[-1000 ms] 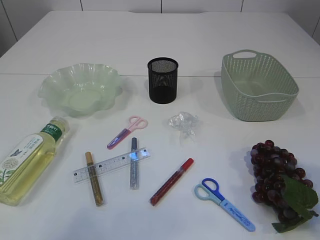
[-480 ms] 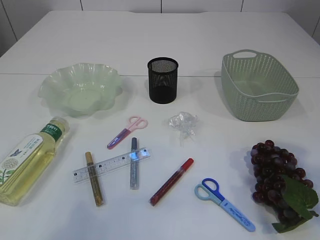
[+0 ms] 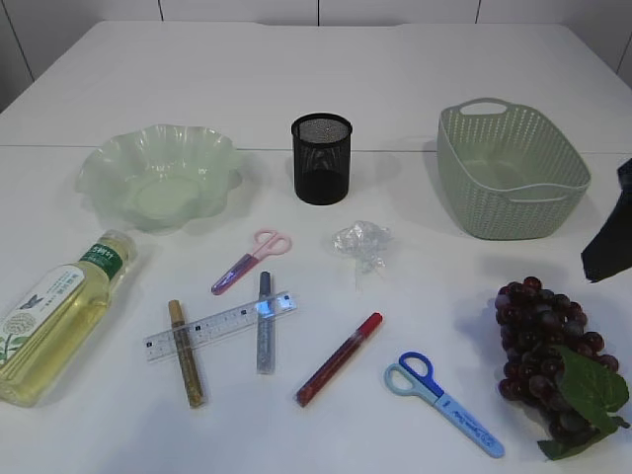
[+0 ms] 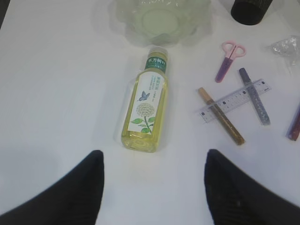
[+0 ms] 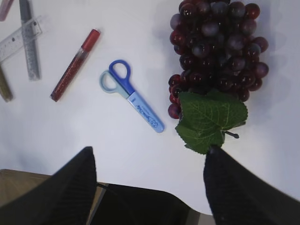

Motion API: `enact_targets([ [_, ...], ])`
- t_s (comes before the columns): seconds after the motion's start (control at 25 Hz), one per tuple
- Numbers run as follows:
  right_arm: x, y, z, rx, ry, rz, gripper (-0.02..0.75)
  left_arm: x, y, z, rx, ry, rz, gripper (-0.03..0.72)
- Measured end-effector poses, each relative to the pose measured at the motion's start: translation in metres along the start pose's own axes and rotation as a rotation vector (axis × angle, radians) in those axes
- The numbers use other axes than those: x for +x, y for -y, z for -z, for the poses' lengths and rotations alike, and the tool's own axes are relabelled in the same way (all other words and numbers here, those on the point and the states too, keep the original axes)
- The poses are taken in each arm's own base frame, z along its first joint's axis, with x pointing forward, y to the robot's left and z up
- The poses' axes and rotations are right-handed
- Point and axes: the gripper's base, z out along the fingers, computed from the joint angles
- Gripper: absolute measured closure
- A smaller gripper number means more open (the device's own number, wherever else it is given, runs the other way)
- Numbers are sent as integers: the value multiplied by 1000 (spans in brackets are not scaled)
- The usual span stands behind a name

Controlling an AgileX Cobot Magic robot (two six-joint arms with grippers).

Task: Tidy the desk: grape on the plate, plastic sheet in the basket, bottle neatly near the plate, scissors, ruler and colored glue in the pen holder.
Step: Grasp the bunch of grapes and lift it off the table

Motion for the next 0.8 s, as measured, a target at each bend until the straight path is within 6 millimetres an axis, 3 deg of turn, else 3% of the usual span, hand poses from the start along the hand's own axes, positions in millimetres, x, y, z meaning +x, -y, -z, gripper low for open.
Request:
enact_targets([
  [0.16,-17,1,-25,50,-68,12,183,0,0,0,2,4,1,200],
  [0.48,-51,-20,-82,247,-175,64,183,-3,0,0,3,31,1,200],
  [0.64,-61,-18,-114,296,-249,62,183,-3,0,0,3,36,1,200],
  [0.8,-68,-13,-133,338,-283,72,183,-3,0,0,3,37,1,200],
])
